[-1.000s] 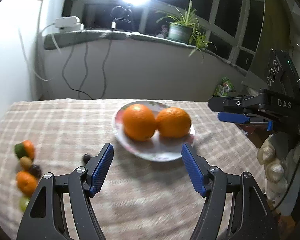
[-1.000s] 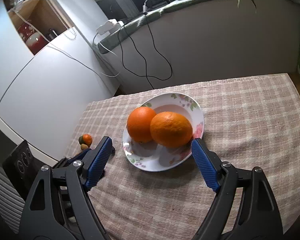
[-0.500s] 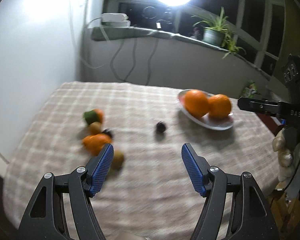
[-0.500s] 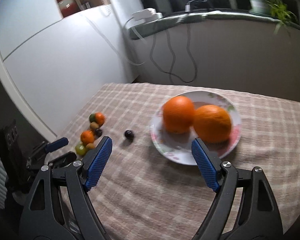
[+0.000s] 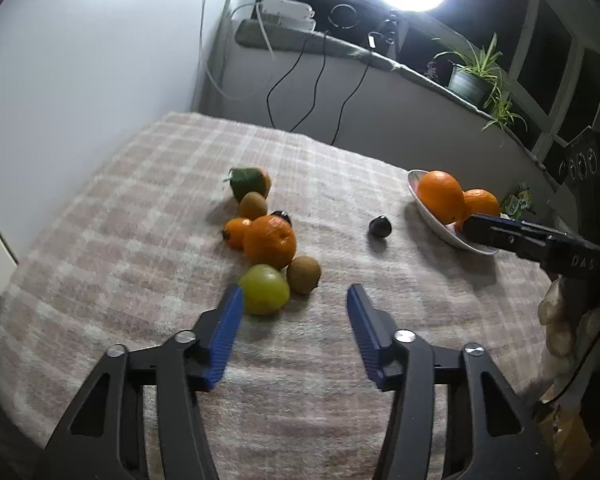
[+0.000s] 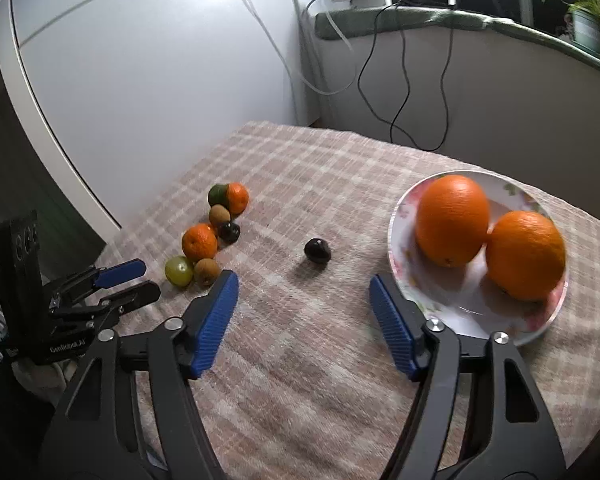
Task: Organize fruits
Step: 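Move the right tool to the dark plum and close its fingers on it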
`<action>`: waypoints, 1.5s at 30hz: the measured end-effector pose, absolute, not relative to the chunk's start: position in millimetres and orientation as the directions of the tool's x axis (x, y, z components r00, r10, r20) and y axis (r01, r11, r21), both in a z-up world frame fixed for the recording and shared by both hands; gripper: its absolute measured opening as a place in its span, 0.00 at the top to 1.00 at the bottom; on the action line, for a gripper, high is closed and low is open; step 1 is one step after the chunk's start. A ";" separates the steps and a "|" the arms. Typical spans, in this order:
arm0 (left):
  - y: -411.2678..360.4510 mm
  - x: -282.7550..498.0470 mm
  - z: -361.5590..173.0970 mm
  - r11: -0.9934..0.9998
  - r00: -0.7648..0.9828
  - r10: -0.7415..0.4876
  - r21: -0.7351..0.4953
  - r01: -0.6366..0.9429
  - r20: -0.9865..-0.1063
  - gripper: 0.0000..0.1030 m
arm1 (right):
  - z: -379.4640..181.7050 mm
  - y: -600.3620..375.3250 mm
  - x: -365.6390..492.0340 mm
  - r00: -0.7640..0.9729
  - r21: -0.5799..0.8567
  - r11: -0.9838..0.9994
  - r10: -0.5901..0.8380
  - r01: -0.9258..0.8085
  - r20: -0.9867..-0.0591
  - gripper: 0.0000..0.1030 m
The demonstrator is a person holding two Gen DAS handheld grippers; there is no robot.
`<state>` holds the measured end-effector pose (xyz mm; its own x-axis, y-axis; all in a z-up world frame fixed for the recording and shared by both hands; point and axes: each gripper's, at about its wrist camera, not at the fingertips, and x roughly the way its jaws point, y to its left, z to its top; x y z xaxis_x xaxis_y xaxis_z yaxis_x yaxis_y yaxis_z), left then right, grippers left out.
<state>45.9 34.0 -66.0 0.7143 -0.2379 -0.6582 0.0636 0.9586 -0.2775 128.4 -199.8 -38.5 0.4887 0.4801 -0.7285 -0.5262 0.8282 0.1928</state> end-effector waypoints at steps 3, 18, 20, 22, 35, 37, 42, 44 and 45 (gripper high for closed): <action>39.1 50.0 -73.0 0.958 0.704 -0.232 -0.284 0.044 -0.671 0.57 | -46.6 -188.7 133.7 0.481 0.172 0.826 0.466 -0.536 -0.743 0.42; 48.1 63.5 -84.4 0.959 0.684 -0.227 -0.282 0.033 -0.693 0.58 | -78.5 -155.4 167.7 0.466 0.091 0.859 0.360 -0.505 -0.808 0.59; 48.1 65.1 -85.4 0.959 0.682 -0.229 -0.283 0.033 -0.695 0.58 | -80.8 -153.3 170.5 0.465 0.085 0.860 0.353 -0.504 -0.812 0.60; 48.0 66.8 -86.3 0.959 0.680 -0.229 -0.280 0.036 -0.697 0.58 | -83.0 -151.4 173.4 0.464 0.078 0.861 0.345 -0.502 -0.816 0.61; 44.8 74.9 -92.7 0.961 0.664 -0.233 -0.273 0.046 -0.711 0.68 | -95.0 -146.2 189.6 0.454 0.054 0.869 0.308 -0.491 -0.836 0.69; 44.0 75.1 -92.8 0.962 0.664 -0.231 -0.268 0.047 -0.711 0.69 | -97.0 -146.3 191.5 0.450 0.051 0.870 0.304 -0.491 -0.840 0.74; 45.5 74.5 -93.3 0.959 0.668 -0.239 -0.280 0.048 -0.705 0.70 | -99.1 -148.3 193.7 0.445 0.057 0.870 0.305 -0.489 -0.842 0.77; 45.6 73.9 -92.9 0.958 0.669 -0.240 -0.281 0.048 -0.703 0.70 | -99.2 -148.5 193.7 0.445 0.056 0.869 0.306 -0.492 -0.842 0.77; 45.5 73.3 -92.5 0.958 0.671 -0.239 -0.281 0.048 -0.702 0.70 | -98.9 -148.9 193.5 0.445 0.059 0.868 0.309 -0.492 -0.841 0.77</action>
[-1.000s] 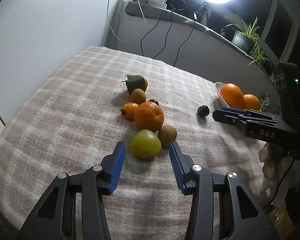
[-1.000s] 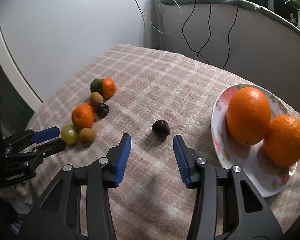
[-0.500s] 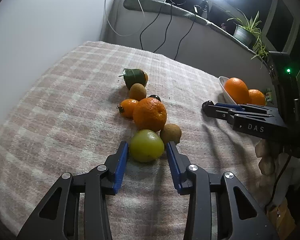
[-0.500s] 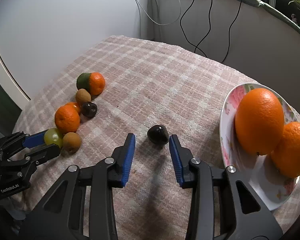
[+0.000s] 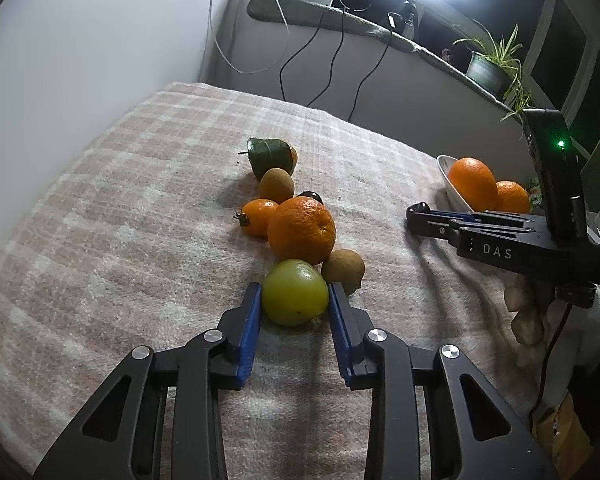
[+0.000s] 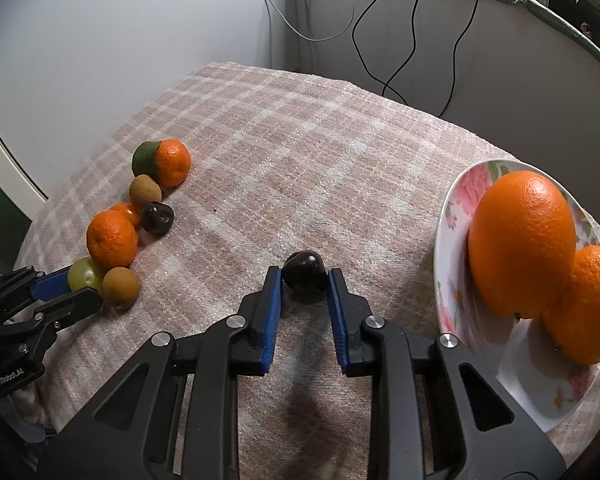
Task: Organize fruits
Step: 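Move the right tool to the dark plum and close its fingers on it, then carry the plum with the right tool to the plate while the left tool carries the green fruit there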
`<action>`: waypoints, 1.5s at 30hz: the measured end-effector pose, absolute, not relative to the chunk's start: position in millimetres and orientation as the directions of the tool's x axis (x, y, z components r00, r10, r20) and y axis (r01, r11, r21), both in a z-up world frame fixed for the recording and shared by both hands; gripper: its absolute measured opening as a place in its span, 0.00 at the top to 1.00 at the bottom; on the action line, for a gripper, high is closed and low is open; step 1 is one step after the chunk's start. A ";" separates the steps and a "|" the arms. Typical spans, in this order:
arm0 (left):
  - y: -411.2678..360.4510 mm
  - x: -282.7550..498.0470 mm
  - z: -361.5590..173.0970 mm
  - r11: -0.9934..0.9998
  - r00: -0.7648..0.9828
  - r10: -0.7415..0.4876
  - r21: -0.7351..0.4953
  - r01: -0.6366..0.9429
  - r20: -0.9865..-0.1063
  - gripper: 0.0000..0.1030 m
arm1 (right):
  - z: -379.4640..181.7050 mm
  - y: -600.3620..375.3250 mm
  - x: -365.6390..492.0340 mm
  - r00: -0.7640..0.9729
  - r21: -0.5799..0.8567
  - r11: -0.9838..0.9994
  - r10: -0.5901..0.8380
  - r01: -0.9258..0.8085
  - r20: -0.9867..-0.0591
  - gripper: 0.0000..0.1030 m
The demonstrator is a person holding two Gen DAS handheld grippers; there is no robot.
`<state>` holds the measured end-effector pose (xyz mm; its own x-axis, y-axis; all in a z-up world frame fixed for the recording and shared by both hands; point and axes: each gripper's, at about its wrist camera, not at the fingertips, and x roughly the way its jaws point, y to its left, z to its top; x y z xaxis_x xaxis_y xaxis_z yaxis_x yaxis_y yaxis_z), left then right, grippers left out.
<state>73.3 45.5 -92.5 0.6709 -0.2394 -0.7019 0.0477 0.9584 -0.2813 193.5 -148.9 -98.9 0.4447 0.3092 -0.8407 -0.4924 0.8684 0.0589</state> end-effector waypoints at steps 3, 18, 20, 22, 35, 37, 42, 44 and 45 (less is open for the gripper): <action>46.1 71.9 -91.8 0.958 0.673 -0.240 -0.283 0.048 -0.699 0.70 | -96.2 -149.6 189.2 0.445 0.067 0.865 0.320 -0.497 -0.836 0.77; 36.5 57.6 -62.1 0.954 0.713 -0.264 -0.286 0.093 -0.650 0.70 | -61.5 -189.3 150.7 0.485 0.159 0.864 0.410 -0.477 -0.772 0.77; 29.9 59.0 -58.2 0.951 0.714 -0.280 -0.290 0.112 -0.642 0.70 | -57.2 -199.2 145.9 0.498 0.163 0.870 0.410 -0.466 -0.764 0.77; 22.3 60.7 -55.4 0.947 0.713 -0.296 -0.293 0.132 -0.635 0.70 | -52.9 -212.9 141.3 0.514 0.173 0.878 0.410 -0.446 -0.753 0.77; -36.7 82.4 -44.2 0.915 0.685 -0.400 -0.310 0.258 -0.609 0.70 | -40.6 -283.5 128.6 0.606 0.153 0.936 0.323 -0.317 -0.727 0.77; -45.3 85.8 -43.5 0.910 0.680 -0.412 -0.312 0.273 -0.607 0.70 | -40.3 -290.0 128.7 0.612 0.149 0.941 0.313 -0.305 -0.726 0.77; -72.2 97.8 -41.6 0.893 0.659 -0.450 -0.319 0.318 -0.602 0.70 | -41.9 -300.3 131.4 0.618 0.145 0.946 0.300 -0.288 -0.726 0.77; -84.6 102.3 -41.3 0.889 0.654 -0.458 -0.310 0.337 -0.602 0.70 | -43.9 -302.5 132.5 0.619 0.143 0.948 0.295 -0.283 -0.728 0.77; -89.8 104.6 -41.4 0.888 0.651 -0.461 -0.306 0.344 -0.604 0.70 | -45.0 -302.8 133.3 0.619 0.141 0.949 0.292 -0.281 -0.729 0.77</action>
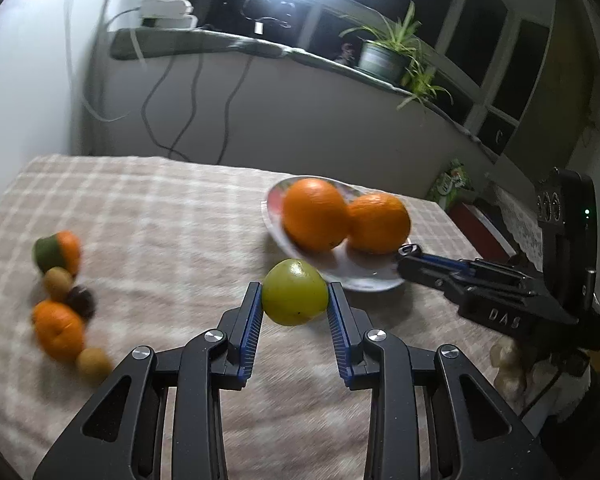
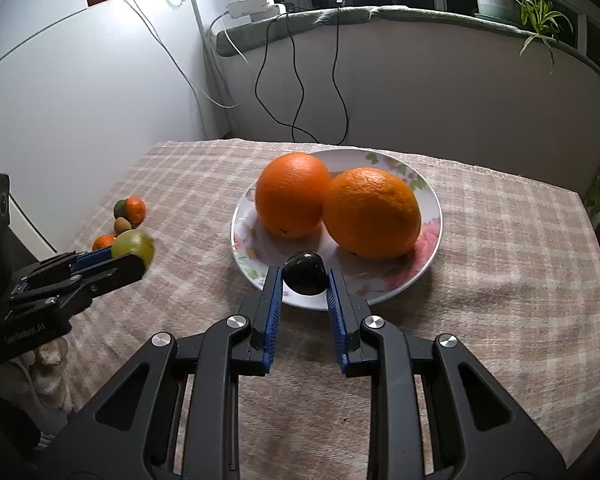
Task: Organize fruits
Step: 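Carry the plum with the right tool to the plate while the left tool carries the green fruit there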
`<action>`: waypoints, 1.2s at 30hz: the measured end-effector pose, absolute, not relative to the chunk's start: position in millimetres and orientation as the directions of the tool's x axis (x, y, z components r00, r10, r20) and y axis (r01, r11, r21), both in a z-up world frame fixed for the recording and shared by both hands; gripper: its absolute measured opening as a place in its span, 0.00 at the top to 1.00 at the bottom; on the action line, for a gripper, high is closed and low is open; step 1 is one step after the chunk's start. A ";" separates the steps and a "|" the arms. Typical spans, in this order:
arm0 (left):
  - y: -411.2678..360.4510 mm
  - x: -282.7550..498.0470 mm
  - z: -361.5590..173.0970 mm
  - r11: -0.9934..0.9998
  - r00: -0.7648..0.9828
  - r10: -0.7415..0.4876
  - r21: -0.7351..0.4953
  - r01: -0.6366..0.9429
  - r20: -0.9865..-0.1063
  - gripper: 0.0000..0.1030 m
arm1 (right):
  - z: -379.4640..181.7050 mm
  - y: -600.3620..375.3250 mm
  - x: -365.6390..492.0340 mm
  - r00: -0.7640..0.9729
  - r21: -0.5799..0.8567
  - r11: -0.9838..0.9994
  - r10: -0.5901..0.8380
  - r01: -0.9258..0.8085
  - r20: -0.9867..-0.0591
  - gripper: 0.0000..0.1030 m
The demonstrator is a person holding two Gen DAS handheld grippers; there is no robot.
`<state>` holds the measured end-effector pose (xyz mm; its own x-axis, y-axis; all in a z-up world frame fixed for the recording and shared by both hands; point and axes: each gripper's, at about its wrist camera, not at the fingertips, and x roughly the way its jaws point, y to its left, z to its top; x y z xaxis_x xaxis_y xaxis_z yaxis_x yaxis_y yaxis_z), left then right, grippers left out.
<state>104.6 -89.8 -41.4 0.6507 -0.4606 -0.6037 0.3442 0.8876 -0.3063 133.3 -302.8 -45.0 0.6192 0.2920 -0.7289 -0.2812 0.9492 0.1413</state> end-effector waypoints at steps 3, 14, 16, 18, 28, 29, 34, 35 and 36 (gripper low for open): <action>-106.9 112.0 -42.9 0.882 0.638 -0.470 -0.296 0.367 -0.611 0.70 | -47.5 -304.7 134.9 0.622 0.133 0.953 0.280 -0.272 -0.731 0.77; -135.2 133.9 -52.4 0.876 0.609 -0.476 -0.284 0.390 -0.634 0.70 | -54.8 -306.5 140.6 0.615 0.133 0.954 0.276 -0.269 -0.739 0.77; -136.6 136.3 -53.1 0.877 0.608 -0.475 -0.281 0.391 -0.636 0.70 | -55.8 -306.3 141.5 0.614 0.132 0.954 0.276 -0.270 -0.740 0.77; -138.9 138.6 -53.8 0.876 0.605 -0.475 -0.280 0.393 -0.638 0.70 | -57.4 -305.9 143.0 0.611 0.131 0.954 0.276 -0.271 -0.742 0.77; -148.2 143.1 -55.1 0.875 0.600 -0.471 -0.260 0.408 -0.646 0.70 | -61.0 -303.1 146.4 0.607 0.120 0.954 0.269 -0.275 -0.747 0.77; -148.0 143.8 -55.1 0.875 0.600 -0.471 -0.259 0.408 -0.647 0.70 | -61.0 -303.1 146.6 0.608 0.118 0.954 0.268 -0.275 -0.748 0.77; -150.3 146.2 -54.5 0.877 0.599 -0.464 -0.246 0.412 -0.652 0.70 | -62.1 -302.8 148.1 0.607 0.108 0.955 0.261 -0.276 -0.750 0.77; -150.4 146.4 -54.2 0.878 0.600 -0.463 -0.244 0.413 -0.652 0.70 | -62.0 -302.6 148.1 0.610 0.106 0.955 0.259 -0.276 -0.748 0.77; -150.8 146.6 -54.1 0.878 0.600 -0.462 -0.242 0.413 -0.653 0.69 | -62.2 -302.2 148.0 0.611 0.104 0.956 0.258 -0.275 -0.749 0.77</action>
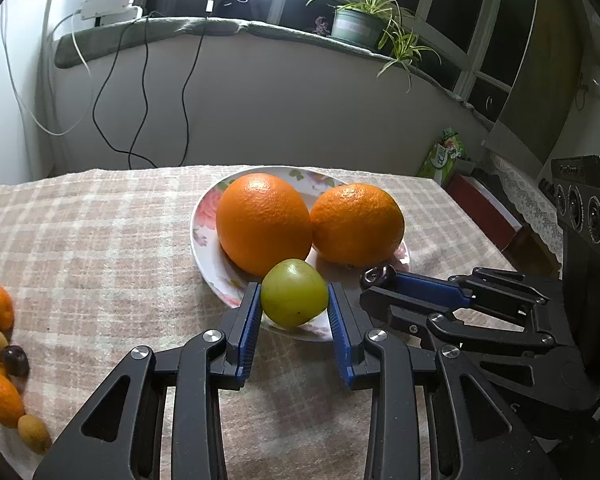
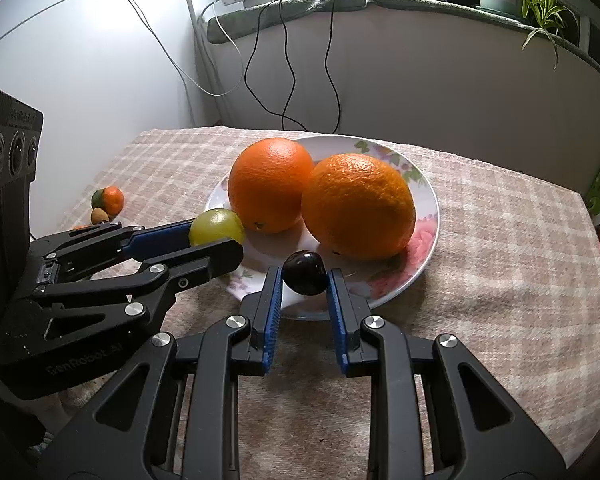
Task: Organize fruits
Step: 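Carry the plum with the right tool to the plate while the left tool carries the green fruit there, then open both tools to release the plum and green fruit onto the plate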
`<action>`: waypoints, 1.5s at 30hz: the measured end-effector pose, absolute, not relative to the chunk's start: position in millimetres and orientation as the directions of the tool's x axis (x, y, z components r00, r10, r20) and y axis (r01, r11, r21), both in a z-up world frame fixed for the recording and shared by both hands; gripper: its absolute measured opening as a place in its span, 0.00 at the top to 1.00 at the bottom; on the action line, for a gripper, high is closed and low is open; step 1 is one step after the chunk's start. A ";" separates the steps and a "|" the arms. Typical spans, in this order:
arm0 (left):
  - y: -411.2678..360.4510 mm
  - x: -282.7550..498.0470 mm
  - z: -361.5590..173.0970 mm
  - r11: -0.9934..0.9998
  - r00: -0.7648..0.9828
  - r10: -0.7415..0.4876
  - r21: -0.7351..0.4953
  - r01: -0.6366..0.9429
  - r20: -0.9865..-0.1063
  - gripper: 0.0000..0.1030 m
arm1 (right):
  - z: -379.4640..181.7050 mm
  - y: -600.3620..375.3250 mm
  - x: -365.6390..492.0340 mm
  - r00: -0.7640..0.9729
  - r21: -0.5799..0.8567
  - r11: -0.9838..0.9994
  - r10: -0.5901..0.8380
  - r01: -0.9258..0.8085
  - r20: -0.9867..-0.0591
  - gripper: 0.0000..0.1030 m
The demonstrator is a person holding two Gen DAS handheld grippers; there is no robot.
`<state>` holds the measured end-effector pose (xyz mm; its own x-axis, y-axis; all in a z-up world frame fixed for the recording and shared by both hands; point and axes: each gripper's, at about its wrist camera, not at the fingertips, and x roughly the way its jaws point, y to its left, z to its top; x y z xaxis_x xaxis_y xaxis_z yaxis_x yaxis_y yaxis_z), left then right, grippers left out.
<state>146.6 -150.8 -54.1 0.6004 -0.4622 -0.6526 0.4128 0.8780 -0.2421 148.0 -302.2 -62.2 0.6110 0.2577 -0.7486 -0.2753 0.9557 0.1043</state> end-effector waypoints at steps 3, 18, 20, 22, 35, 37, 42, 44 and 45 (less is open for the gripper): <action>-151.1 147.0 -55.0 0.881 0.600 -0.456 -0.236 0.411 -0.657 0.69 | -62.3 -302.1 148.0 0.610 0.105 0.955 0.259 -0.276 -0.749 0.77; -140.1 146.9 -51.9 0.891 0.619 -0.441 -0.235 0.388 -0.650 0.56 | -54.0 -312.9 139.4 0.640 0.085 0.963 0.235 -0.255 -0.732 0.41; -138.2 146.2 -52.3 0.891 0.618 -0.442 -0.238 0.387 -0.650 0.56 | -53.2 -313.2 138.1 0.642 0.084 0.964 0.232 -0.253 -0.731 0.38; -137.4 144.3 -51.9 0.892 0.619 -0.439 -0.237 0.384 -0.651 0.53 | -52.1 -312.8 136.6 0.647 0.079 0.965 0.227 -0.249 -0.728 0.34; -129.3 130.8 -42.3 0.900 0.640 -0.426 -0.230 0.369 -0.640 0.39 | -40.0 -313.1 127.1 0.669 0.072 0.971 0.211 -0.229 -0.713 0.18; -124.9 127.7 -40.4 0.902 0.644 -0.423 -0.230 0.364 -0.638 0.38 | -37.2 -313.0 125.5 0.674 0.074 0.970 0.214 -0.231 -0.707 0.15; -108.0 120.4 -34.7 0.916 0.663 -0.399 -0.237 0.325 -0.633 0.38 | -32.2 -307.9 121.7 0.677 0.080 0.966 0.232 -0.248 -0.698 0.15; -100.4 117.1 -33.2 0.921 0.671 -0.388 -0.238 0.308 -0.631 0.38 | -31.3 -304.0 120.3 0.677 0.080 0.963 0.238 -0.256 -0.697 0.15; -95.3 115.0 -32.8 0.924 0.676 -0.381 -0.239 0.298 -0.631 0.38 | -30.8 -301.3 118.9 0.676 0.082 0.962 0.243 -0.262 -0.696 0.15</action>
<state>115.0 -95.3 -32.8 0.6759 -0.3812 -0.6307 0.2985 0.9241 -0.2387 118.9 -301.3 -30.8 0.6757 0.2433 -0.6958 -0.2623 0.9616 0.0815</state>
